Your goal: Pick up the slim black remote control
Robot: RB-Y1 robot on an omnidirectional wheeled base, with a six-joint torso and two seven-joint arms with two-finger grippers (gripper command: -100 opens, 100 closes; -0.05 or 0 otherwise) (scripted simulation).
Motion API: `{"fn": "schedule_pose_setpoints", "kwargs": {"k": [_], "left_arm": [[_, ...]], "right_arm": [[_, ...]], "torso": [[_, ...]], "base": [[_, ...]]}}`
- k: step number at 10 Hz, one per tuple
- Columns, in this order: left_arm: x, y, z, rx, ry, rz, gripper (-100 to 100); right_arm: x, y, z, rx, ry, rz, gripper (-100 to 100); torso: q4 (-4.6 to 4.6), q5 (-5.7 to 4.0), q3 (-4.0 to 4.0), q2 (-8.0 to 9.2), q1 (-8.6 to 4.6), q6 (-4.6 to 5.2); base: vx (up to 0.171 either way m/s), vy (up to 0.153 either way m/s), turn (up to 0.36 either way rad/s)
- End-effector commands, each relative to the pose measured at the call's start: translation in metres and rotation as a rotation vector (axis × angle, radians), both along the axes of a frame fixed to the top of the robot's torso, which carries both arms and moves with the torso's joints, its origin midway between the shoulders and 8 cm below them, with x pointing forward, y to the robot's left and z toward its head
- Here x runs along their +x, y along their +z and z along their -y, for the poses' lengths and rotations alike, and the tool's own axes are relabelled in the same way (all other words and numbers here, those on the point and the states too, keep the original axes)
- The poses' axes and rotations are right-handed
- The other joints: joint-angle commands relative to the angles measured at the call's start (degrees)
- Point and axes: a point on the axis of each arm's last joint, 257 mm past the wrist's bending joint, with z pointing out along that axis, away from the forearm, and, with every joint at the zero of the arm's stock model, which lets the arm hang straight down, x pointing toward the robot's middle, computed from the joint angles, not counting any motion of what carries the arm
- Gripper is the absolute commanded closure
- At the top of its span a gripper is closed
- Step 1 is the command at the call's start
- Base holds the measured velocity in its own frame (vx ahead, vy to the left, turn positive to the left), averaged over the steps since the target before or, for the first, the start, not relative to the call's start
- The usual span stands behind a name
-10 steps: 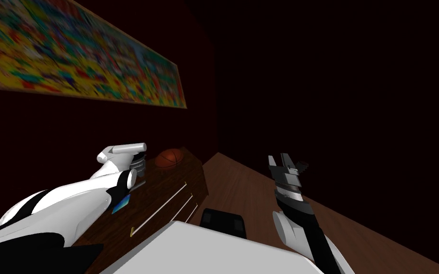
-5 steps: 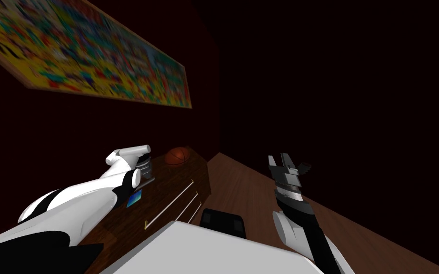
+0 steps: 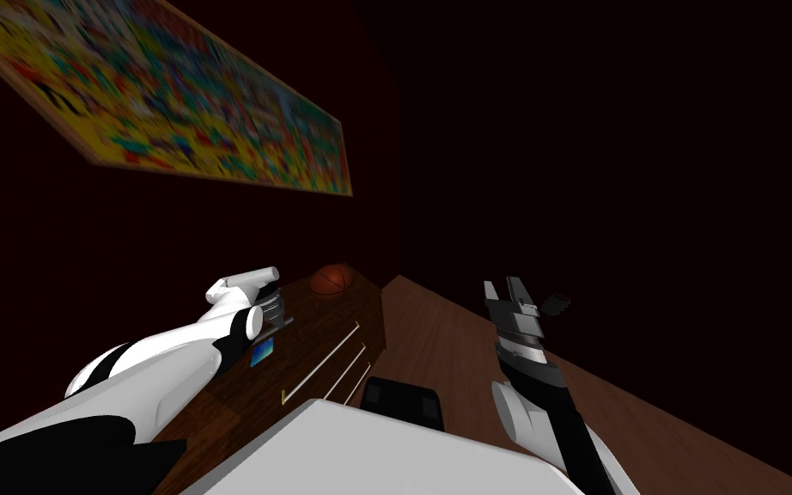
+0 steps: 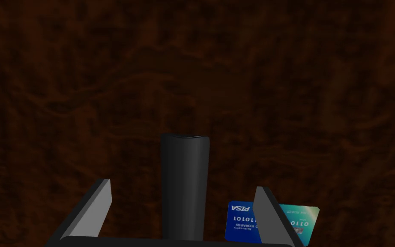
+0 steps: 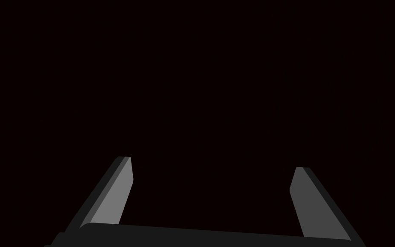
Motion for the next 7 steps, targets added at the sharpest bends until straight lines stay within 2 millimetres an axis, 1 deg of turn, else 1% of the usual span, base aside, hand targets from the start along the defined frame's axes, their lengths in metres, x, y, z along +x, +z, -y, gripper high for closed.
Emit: {"fn": "schedule_pose_setpoints", "kwargs": {"k": [1,2,3,4,5,6,7], "left_arm": [[0.0,0.0,0.0,0.0,0.0,0.0,-100],[0.0,0.0,0.0,0.001,0.0,0.001,0],[0.003,-0.01,0.002,0.006,-0.005,0.006,-100],[0.004,-0.014,0.003,0.007,-0.006,0.008,-100],[0.003,-0.011,0.002,0.003,-0.005,0.005,-100],[0.004,-0.012,0.002,0.006,-0.005,0.007,100],[0.004,-0.011,0.002,0.005,-0.005,0.006,100]], "right_arm": [[0.0,0.0,0.0,0.0,0.0,0.0,0],[0.0,0.0,0.0,0.0,0.0,0.0,0],[0.0,0.0,0.0,0.0,0.0,0.0,0],[0.0,0.0,0.0,0.0,0.0,0.0,0],[0.0,0.0,0.0,0.0,0.0,0.0,0],[0.0,0.0,0.0,0.0,0.0,0.0,0],[0.0,0.0,0.0,0.0,0.0,0.0,0]], "torso": [[0.0,0.0,0.0,0.0,0.0,0.0],[-0.01,-0.04,-0.03,-0.04,-0.15,0.01],[-0.01,-0.06,-0.04,-0.07,-0.22,0.01],[-0.02,-0.05,-0.04,-0.06,-0.23,0.0],[-0.01,-0.06,-0.03,-0.05,-0.24,0.01],[-0.01,-0.07,-0.04,-0.06,-0.25,0.01],[-0.02,-0.07,-0.04,-0.08,-0.26,0.01]], "base": [[-0.005,0.014,-0.001],[0.0,0.0,0.0],[-0.006,0.005,0.032],[-0.011,0.003,0.032],[-0.005,0.0,0.004],[0.0,0.0,0.0],[0.0,0.0,0.0]]}}
